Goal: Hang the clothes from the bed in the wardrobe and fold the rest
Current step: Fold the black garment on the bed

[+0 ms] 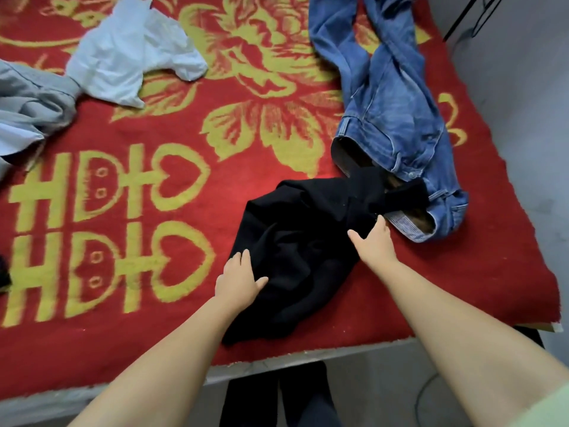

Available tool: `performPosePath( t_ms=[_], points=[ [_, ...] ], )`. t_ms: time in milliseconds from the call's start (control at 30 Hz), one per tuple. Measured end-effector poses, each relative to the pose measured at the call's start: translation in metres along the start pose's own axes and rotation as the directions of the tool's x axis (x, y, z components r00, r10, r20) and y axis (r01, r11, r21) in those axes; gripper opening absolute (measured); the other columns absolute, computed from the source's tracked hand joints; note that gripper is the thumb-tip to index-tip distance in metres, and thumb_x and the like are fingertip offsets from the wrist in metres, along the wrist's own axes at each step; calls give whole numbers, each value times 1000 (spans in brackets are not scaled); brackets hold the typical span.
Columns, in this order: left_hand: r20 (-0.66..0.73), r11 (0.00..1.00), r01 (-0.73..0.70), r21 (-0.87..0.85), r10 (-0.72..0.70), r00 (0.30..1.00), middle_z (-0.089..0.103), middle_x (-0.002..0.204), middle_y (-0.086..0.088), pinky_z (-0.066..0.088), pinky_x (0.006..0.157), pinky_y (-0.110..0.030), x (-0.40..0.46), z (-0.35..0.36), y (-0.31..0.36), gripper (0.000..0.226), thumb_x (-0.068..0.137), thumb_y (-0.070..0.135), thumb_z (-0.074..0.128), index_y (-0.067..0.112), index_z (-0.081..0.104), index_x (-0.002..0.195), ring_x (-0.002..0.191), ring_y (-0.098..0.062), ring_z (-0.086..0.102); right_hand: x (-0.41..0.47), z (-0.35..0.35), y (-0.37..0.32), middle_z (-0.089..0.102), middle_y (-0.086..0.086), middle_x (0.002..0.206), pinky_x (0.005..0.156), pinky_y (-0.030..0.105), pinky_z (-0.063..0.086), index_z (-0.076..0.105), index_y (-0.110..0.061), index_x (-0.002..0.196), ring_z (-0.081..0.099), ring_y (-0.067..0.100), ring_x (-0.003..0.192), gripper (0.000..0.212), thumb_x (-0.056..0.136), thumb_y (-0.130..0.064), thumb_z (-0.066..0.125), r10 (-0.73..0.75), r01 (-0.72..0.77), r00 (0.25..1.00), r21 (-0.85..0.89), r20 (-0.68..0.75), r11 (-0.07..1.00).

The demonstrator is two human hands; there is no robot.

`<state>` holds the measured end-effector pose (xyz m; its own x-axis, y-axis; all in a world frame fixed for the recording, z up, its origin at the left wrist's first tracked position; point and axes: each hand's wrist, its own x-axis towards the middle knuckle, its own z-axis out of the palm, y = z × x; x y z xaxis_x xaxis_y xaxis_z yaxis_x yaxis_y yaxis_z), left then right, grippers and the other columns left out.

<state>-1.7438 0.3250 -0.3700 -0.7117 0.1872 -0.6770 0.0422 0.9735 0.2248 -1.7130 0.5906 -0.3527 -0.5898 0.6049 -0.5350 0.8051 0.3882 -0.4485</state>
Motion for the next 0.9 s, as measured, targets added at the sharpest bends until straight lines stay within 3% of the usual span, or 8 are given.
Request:
performPosePath(
  t_ms=[100,167,300,367,467,533,633,900],
  points=[
    [83,999,54,6,-54,995,12,157,-12,34,106,-45,17,22,-10,68,93,40,54,14,22,148,144,-28,17,23,24,5,39,22,145,107,34,30,21,2,145,39,33,133,79,87,-28,66,53,-57,998,118,38,991],
    [-32,998,25,-53,-26,999,23,151,-14,39,101,-44,22,34,-15,46,95,28,52,12,39,137,137,-31,27,29,31,11,48,24,136,101,34,35,33,3,138,46,36,126,63,89,-22,63,77,-75,997,107,-15,991],
    [-190,914,24,-404,-110,976,58,107,-11,43,75,-38,23,25,-27,16,92,8,45,10,52,107,97,-32,55,32,23,20,63,23,111,90,36,42,58,-1,111,58,37,105,27,89,-13,50,109,-96,989,135,-97,986],
    [-188,797,22,-604,-169,967,59,89,-10,37,62,-35,19,4,-32,8,92,6,42,9,49,96,83,-28,54,28,16,14,64,18,88,78,39,49,57,-9,92,64,31,78,14,85,-15,46,120,-83,988,321,-96,943],
    [-243,726,-57,-685,-154,958,61,88,-8,37,63,-28,12,-37,-39,8,95,13,46,8,52,92,81,-23,53,14,-4,-18,44,5,63,50,28,43,47,-18,76,42,13,44,20,89,-6,40,97,-36,991,531,-87,847],
    [-283,661,-127,-740,-135,950,62,85,-7,39,66,-32,6,-67,-37,10,94,18,50,11,54,88,78,-20,54,4,-24,-47,34,0,58,44,23,32,49,-19,78,30,9,42,23,90,-5,36,30,14,997,593,-65,805],
    [-341,543,-230,-808,-112,933,59,78,1,41,61,-23,-12,-119,-30,9,95,17,51,13,58,90,70,-11,53,-14,-57,-89,29,-3,54,41,21,26,50,-18,82,25,5,37,24,89,-3,33,-58,100,995,658,-86,747],
    [-516,302,-460,-835,-140,845,61,79,3,45,67,-20,-69,-250,-56,23,93,7,52,24,62,81,73,-8,56,-75,-129,-172,50,2,62,52,24,44,51,-17,80,48,11,47,24,90,-1,36,-214,328,944,648,-251,687]
  ],
)
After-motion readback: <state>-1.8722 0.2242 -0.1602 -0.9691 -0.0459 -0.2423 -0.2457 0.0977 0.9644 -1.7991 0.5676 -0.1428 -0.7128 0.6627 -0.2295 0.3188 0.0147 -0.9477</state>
